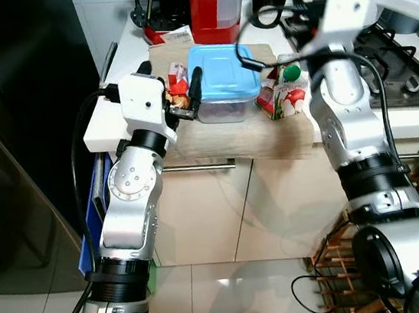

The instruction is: Restocking fridge

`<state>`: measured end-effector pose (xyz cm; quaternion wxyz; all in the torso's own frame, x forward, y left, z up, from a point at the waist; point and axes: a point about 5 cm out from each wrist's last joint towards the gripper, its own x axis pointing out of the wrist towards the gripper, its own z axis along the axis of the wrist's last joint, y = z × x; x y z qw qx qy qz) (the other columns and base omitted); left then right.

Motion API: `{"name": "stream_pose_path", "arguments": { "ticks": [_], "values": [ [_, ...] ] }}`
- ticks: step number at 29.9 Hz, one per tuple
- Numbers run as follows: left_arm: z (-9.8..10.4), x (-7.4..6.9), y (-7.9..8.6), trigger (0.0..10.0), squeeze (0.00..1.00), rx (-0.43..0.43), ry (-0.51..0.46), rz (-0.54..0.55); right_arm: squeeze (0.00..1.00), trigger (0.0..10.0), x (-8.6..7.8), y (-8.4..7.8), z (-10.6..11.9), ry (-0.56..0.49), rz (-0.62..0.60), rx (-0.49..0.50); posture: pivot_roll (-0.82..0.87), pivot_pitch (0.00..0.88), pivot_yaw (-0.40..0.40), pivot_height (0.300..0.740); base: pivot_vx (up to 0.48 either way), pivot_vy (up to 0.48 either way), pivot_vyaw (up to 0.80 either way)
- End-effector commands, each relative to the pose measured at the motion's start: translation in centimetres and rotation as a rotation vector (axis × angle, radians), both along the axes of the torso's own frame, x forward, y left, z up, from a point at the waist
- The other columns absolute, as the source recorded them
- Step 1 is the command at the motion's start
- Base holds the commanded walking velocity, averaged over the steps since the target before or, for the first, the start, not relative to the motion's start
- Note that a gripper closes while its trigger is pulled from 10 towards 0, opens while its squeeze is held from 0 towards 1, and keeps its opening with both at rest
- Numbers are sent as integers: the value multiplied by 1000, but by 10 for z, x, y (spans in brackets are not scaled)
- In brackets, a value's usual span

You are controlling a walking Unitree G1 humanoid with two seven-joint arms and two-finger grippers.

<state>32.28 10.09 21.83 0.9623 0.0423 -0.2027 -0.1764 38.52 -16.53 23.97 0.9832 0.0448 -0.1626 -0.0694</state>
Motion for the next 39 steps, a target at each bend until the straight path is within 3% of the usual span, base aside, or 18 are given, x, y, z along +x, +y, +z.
{"name": "stream_pose_path", "arguments": {
  "ticks": [1,7,13,17,23,25,26,29,32,34,36,37,39],
  "values": [
    [-1,0,-1,10000,0,11,4,-13,1000,10000,0,-10,-11,59,-47,73,-22,0,-35,740,0,0,0],
    [0,-1,-2,10000,0,3,2,-10,1000,10000,-1,-5,-10,57,-22,97,-24,0,-26,740,0,0,0],
    [1,-1,-4,10000,0,21,5,-41,1000,10000,0,22,12,23,38,90,-28,0,1,740,0,0,0],
    [2,0,-6,10000,0,32,0,-53,1000,10000,2,23,16,24,47,84,-19,0,4,740,0,0,0],
    [4,-1,-2,10000,0,32,-4,-47,1000,10000,4,9,18,27,79,45,-11,0,2,740,0,0,0],
    [4,-2,-1,10000,0,29,-5,-45,1000,10000,6,-18,28,16,105,-70,-15,0,-1,740,0,0,0],
    [4,-2,-1,10000,0,29,-5,-45,1000,10000,6,-18,28,16,105,-70,-15,0,-1,740,0,0,0],
    [3,-2,-2,10000,0,23,-5,-47,1000,10000,8,-44,41,33,176,-250,-29,0,-11,740,0,0,0],
    [3,-2,-3,10000,0,22,-6,-50,1000,10000,8,-55,42,79,240,-332,-38,0,-19,740,0,0,0],
    [3,-1,-5,10000,0,16,-6,-55,1000,10000,7,-63,37,168,387,-450,-44,0,-17,740,0,0,0],
    [4,-1,-5,10000,0,13,-6,-56,1000,10000,6,-68,38,186,411,-494,-44,0,-19,740,0,0,0],
    [6,-1,-5,10000,0,-3,-6,-63,0,10000,6,-73,40,213,460,-541,-43,0,-18,740,0,0,0],
    [7,0,-5,10000,0,-19,0,-67,0,10000,5,-73,44,213,511,-535,-42,0,-19,740,0,0,0]
  ]
}}
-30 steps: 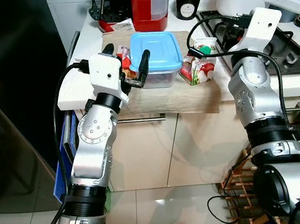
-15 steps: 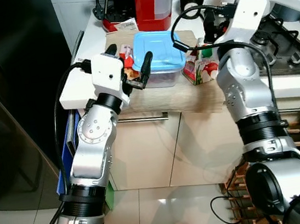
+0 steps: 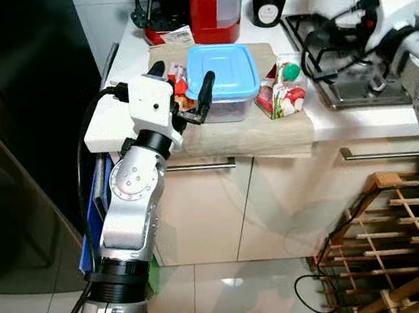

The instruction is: Restocking fridge

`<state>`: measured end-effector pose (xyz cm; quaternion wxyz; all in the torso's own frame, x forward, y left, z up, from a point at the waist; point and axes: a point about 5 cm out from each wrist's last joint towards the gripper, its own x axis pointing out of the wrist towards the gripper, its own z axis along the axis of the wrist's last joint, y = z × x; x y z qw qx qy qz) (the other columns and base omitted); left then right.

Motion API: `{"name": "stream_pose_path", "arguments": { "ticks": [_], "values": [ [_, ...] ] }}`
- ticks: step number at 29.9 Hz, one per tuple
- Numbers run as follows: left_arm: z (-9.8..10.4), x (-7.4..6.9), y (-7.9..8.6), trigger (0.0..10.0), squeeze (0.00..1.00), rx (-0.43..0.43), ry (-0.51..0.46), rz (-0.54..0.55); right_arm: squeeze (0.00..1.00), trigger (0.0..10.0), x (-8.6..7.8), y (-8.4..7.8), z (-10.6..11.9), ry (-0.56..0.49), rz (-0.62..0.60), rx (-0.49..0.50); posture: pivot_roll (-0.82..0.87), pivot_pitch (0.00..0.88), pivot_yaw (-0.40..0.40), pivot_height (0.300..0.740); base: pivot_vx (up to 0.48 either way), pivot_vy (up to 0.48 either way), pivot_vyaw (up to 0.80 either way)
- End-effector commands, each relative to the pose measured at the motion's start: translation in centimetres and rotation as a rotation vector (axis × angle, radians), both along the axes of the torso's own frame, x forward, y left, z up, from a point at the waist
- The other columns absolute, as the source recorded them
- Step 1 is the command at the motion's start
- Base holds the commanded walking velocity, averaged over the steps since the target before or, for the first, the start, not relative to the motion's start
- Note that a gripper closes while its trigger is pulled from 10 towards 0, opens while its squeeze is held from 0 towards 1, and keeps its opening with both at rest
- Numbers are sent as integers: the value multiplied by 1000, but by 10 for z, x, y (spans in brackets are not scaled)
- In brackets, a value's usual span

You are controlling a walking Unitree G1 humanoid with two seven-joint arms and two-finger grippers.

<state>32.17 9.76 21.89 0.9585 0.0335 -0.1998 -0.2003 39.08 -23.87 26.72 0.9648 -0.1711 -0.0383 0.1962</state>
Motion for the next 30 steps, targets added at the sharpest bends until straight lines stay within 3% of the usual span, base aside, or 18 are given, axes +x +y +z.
{"name": "stream_pose_path", "arguments": {
  "ticks": [1,2,3,7,13,30],
  "values": [
    [7,2,-1,10000,0,-30,0,-22,0,10000,-2,2,19,-13,110,-11,-40,0,-19,740,0,0,0],
    [7,2,-1,10000,0,-30,0,-22,0,10000,-2,2,19,-13,110,-11,-40,0,-19,740,0,0,0],
    [7,1,3,10000,0,-65,24,-30,0,10000,-5,4,20,29,235,4,-24,0,-21,740,0,0,0],
    [15,-2,15,10000,0,-87,28,-5,0,10000,-3,-2,19,64,260,56,17,36,-9,740,0,0,0],
    [23,-11,33,10000,0,-40,23,13,0,10000,-1,1,15,88,307,95,98,79,25,740,0,0,0],
    [36,-25,41,10000,0,-32,42,-12,0,10000,10,21,4,114,271,119,145,121,51,740,0,0,0]
  ]
}}
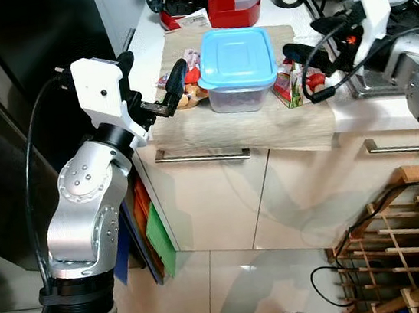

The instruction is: Restocking fridge

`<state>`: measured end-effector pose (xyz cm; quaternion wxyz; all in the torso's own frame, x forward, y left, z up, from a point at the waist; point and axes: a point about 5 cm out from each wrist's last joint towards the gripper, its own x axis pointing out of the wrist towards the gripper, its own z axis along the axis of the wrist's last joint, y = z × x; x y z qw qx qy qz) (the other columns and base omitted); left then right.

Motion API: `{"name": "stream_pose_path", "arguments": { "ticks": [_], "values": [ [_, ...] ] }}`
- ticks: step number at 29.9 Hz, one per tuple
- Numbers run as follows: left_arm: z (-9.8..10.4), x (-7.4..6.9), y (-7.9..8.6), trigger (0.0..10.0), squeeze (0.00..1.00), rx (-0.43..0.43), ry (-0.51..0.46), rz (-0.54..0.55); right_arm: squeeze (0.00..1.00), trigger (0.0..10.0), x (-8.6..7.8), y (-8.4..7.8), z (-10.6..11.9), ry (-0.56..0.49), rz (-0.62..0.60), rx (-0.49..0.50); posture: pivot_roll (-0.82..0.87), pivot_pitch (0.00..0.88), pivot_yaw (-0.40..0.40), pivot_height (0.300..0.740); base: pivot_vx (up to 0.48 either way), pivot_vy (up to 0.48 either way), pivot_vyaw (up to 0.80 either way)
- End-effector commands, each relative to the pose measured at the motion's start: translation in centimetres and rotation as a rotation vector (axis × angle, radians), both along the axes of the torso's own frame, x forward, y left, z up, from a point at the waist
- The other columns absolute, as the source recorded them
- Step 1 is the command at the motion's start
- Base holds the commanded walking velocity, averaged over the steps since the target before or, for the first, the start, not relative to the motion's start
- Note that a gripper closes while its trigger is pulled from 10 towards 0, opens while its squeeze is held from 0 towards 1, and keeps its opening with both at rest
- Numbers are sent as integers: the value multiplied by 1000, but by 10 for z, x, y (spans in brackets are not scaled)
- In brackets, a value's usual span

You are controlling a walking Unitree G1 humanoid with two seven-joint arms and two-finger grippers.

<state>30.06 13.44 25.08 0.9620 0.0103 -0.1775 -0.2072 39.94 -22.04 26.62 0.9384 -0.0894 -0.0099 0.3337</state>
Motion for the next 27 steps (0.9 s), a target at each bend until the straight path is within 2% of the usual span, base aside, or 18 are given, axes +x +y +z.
{"name": "stream_pose_path", "arguments": {
  "ticks": [1,5,6,8,9,10,16,21,26,27],
  "values": [
    [4,-5,5,10000,0,4,-9,10,0,10000,2,2,5,-21,-12,-9,150,121,50,740,0,0,0],
    [3,-7,7,10000,0,11,-3,20,0,10000,2,1,1,-6,-37,-35,153,122,45,740,0,0,0],
    [3,-7,8,10000,0,13,1,22,0,7725,2,0,-1,1,-39,-39,151,123,46,740,0,0,0],
    [2,-7,8,10000,0,12,4,24,0,3843,2,-1,-4,10,-46,-54,146,125,44,740,0,0,0],
    [2,-7,8,10000,0,12,4,24,0,3843,2,-1,-4,10,-46,-54,146,125,44,740,0,0,0],
    [2,-7,7,10000,0,13,8,23,0,0,2,-2,-8,22,-63,-70,141,127,43,740,0,0,0],
    [1,-5,4,10000,0,9,15,17,0,0,3,-6,-18,55,-144,-75,135,130,44,740,0,0,0],
    [0,-4,3,10000,0,10,24,9,0,0,5,-5,-24,67,-202,-120,120,138,52,740,0,0,0],
    [0,-3,2,10000,0,11,27,5,0,0,6,-4,-25,70,-219,-111,119,139,53,740,0,0,0],
    [-1,-3,1,10000,0,11,29,5,0,0,7,-4,-26,71,-234,-82,119,138,53,740,0,0,0]
  ]
}}
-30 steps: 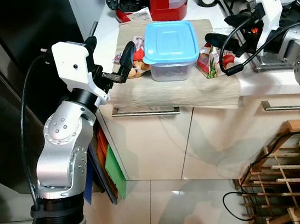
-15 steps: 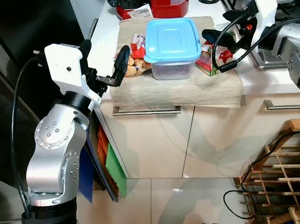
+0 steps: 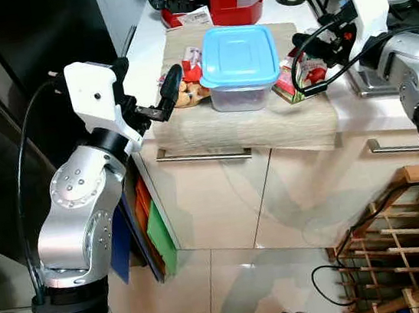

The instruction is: Restocking fridge

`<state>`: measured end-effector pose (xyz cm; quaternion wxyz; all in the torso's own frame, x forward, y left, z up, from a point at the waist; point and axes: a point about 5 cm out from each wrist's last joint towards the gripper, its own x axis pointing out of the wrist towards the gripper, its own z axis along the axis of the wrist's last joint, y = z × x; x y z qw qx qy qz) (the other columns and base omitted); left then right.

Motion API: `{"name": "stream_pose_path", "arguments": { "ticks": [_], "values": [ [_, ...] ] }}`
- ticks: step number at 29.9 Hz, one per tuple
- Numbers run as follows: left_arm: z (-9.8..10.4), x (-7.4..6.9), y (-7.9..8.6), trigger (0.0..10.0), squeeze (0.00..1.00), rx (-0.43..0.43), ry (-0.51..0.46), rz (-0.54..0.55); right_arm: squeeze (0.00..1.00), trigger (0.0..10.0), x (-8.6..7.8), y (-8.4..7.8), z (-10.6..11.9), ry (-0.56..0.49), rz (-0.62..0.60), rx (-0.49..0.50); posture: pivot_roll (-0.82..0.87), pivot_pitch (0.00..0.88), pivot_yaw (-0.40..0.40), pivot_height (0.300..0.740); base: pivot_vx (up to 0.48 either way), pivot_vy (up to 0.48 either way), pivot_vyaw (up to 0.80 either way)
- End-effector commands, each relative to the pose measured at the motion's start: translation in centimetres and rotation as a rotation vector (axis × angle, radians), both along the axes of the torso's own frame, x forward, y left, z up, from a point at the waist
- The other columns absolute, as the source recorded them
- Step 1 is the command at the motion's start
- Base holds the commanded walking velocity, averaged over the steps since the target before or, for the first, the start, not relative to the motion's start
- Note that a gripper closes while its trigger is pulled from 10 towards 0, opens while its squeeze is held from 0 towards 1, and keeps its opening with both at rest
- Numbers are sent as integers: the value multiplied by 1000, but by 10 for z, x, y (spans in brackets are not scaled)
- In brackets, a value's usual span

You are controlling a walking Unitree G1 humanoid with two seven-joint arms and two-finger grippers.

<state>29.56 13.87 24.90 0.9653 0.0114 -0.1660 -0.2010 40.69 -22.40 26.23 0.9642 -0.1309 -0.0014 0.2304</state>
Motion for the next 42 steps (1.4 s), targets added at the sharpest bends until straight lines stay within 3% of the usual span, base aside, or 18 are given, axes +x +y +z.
{"name": "stream_pose_path", "arguments": {
  "ticks": [1,13,17,27,30,32,33,34,35,36,37,42],
  "values": [
    [1,2,-3,10000,0,6,6,-9,0,0,-1,0,-22,100,-24,6,119,138,53,740,0,0,0],
    [-1,5,-7,10000,0,7,9,-18,0,0,1,-2,-13,42,-73,149,105,125,55,740,0,0,0],
    [1,9,-8,10000,0,-5,-1,-17,0,0,2,-16,19,-104,-174,298,81,95,52,740,0,0,0],
    [1,19,-22,10000,0,-30,-13,-65,0,0,-3,-12,75,-371,-127,400,15,61,62,740,0,0,0],
    [1,20,-24,10000,0,-33,-15,-69,0,0,-4,-11,76,-383,-127,401,7,58,60,740,0,0,0],
    [-1,20,-26,10000,0,-31,-12,-75,0,0,-2,-8,65,-373,-152,339,3,53,54,740,0,0,0],
    [-3,20,-27,10000,0,-24,-7,-74,0,314,-2,-6,57,-370,-169,331,3,53,53,740,0,0,0],
    [-5,21,-28,10000,0,-16,0,-71,0,2392,-2,-4,51,-365,-177,339,4,49,51,740,0,0,0],
    [-7,22,-28,10000,0,-15,13,-61,0,10000,-2,0,42,-368,-190,341,5,49,50,740,0,0,0],
    [-10,23,-28,10000,0,-10,24,-52,0,10000,-3,3,34,-381,-209,340,4,46,48,740,0,0,0],
    [-12,23,-27,10000,0,3,27,-39,1000,10000,-6,8,26,-410,-232,332,3,44,47,740,0,0,0],
    [-11,25,-26,10000,0,-27,10,-22,1000,10000,-29,25,-6,-551,-420,239,-24,23,52,740,0,0,0]
  ]
}}
